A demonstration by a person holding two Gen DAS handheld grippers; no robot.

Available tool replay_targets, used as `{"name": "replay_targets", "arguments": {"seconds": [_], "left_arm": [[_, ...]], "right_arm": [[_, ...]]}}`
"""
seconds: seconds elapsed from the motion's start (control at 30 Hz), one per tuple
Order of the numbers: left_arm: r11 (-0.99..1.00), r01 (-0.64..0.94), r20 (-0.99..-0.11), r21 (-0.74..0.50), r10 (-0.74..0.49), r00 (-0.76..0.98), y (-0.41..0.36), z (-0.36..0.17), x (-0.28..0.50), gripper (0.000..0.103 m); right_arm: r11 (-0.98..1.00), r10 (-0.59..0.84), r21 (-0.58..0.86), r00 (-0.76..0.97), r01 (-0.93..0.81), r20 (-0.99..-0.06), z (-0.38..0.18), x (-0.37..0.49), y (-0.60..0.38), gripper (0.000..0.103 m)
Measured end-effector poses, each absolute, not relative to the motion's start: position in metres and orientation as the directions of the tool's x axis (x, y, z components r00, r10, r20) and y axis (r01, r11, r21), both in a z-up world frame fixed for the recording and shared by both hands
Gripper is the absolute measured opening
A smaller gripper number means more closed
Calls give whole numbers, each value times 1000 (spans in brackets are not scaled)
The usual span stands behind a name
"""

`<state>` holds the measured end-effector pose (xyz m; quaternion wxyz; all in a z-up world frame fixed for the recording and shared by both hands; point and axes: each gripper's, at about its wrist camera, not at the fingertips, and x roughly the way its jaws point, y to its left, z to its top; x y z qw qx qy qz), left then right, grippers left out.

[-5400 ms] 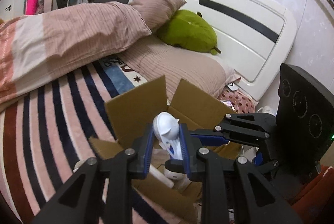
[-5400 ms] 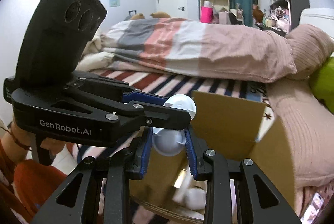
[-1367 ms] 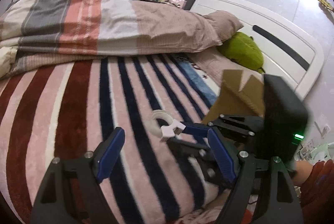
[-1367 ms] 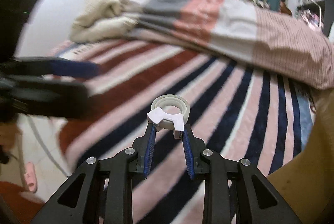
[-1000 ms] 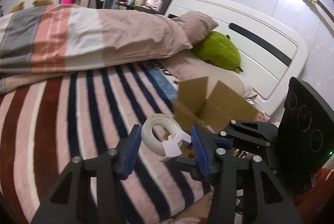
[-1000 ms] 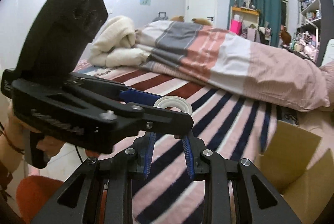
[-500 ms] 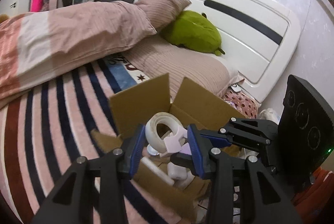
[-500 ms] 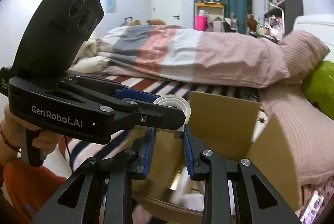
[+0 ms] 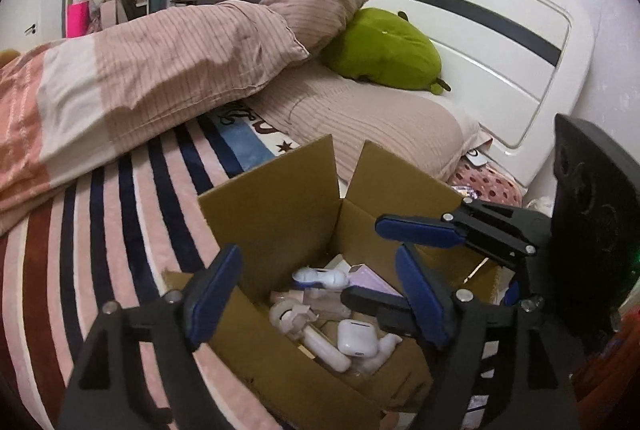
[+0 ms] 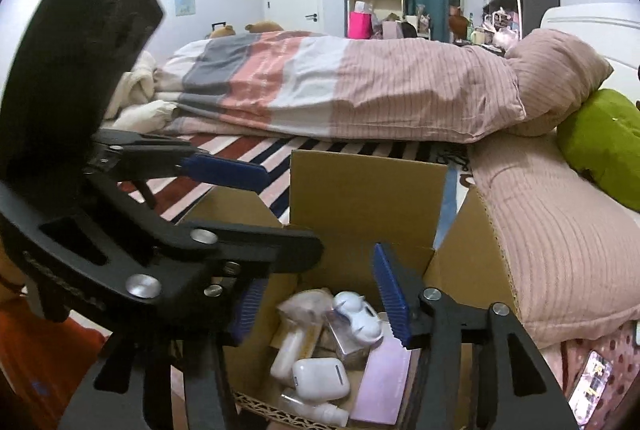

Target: Organize rigid objects

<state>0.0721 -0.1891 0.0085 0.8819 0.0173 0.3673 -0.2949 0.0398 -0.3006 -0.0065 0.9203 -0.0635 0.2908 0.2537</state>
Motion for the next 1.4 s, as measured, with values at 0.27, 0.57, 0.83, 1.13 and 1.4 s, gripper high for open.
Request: {"name": "replay_targets", "arguments": {"seconds": [0.27,0.57,0.83,1.13,1.4], "left_arm": [[911,396,-578,-116,-386,719,-160,31,38,98],[984,153,-457,-89,-177,872,-106,42,-1,102],[996,48,-468,-73,-77,881,-80,25,-1,102],[997,24,-457,-75,-56,888,-74,25,-5,102],[997,-5,-460,-80,-32,887,-69,25,-6,102]], "right_arm": [[873,410,13,720,-487,-560,-2,34,-299,66],[844,495,43,747,-534,-443,14,17,-283,79],[840,506,52,747,-539,-431,15,14,-273,81],[852,491,66,749,-519,-446,12,14,-276,81],[849,494,63,747,-524,-445,13,13,-277,81]]}}
